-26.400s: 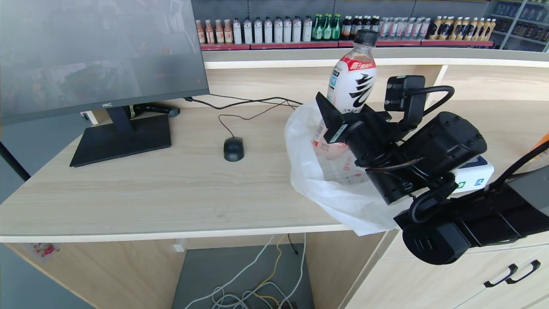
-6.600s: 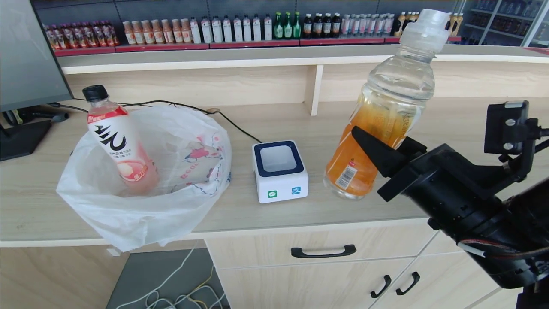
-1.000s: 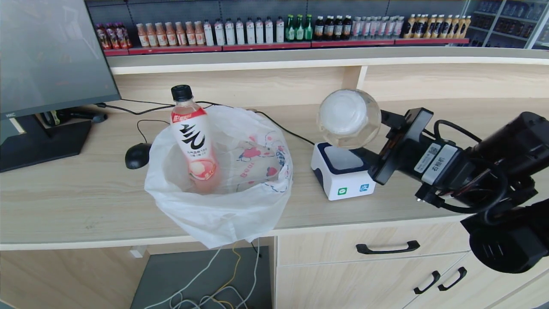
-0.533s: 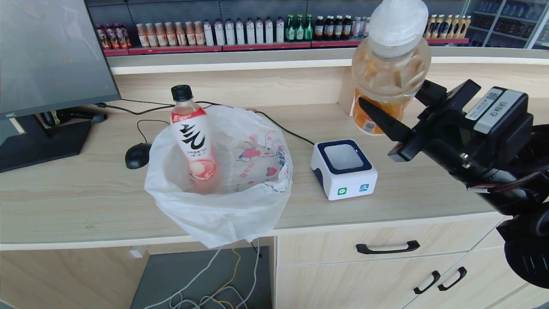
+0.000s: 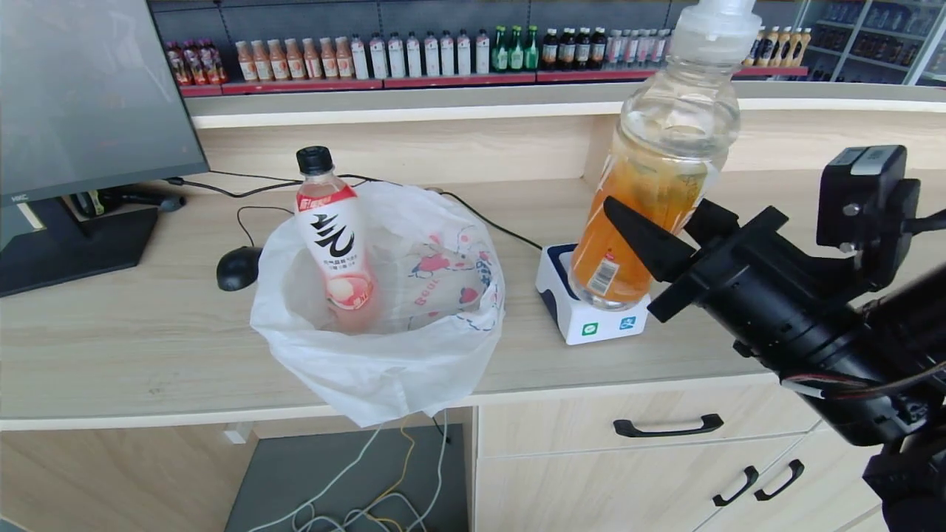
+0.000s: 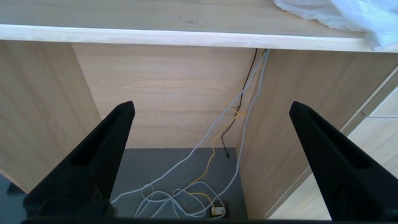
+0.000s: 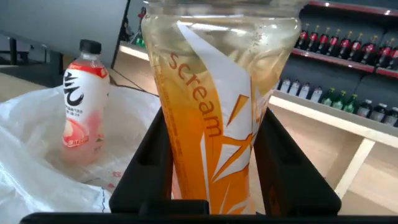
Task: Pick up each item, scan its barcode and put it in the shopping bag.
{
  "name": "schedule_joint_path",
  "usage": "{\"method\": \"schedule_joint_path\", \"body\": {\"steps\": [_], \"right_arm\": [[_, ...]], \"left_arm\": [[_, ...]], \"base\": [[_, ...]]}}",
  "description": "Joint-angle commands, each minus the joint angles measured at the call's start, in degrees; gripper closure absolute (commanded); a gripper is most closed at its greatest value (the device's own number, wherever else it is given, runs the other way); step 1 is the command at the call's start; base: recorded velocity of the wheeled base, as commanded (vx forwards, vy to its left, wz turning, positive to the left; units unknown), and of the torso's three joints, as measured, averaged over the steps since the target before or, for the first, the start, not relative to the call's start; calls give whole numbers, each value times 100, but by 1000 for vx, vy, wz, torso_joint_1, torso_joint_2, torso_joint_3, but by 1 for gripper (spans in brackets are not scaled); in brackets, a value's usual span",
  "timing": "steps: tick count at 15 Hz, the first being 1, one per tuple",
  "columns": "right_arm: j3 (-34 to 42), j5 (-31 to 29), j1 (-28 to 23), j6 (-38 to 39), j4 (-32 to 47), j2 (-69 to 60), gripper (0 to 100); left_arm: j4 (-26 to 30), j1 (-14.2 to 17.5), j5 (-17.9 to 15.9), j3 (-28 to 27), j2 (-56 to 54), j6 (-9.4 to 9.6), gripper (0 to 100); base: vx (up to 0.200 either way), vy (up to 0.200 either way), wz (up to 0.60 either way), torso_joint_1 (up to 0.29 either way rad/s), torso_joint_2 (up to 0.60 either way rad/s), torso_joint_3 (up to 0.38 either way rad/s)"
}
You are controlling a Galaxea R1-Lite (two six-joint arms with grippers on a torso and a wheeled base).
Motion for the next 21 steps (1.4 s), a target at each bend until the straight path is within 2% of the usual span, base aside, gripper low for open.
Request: {"method": "schedule_joint_path", "body": {"steps": [1,9,19,21], "right_arm": [[259,-227,14,466,-3,381,100],[-409,-447,-30,809,-3,628,100],[-514,-464,-21,835,-3,399,100],[-514,-464,-21,853,-3,390,100]], "left_arm": [[0,0,-2,0,-2,2,0],[0,0,-2,0,-2,-16,0],[0,0,-2,0,-2,-25,0],[0,0,-2,0,-2,-16,0]], "base": [[0,0,0,0,0,0],[0,0,0,0,0,0],[0,0,0,0,0,0],[0,200,0,2,5,5]]}}
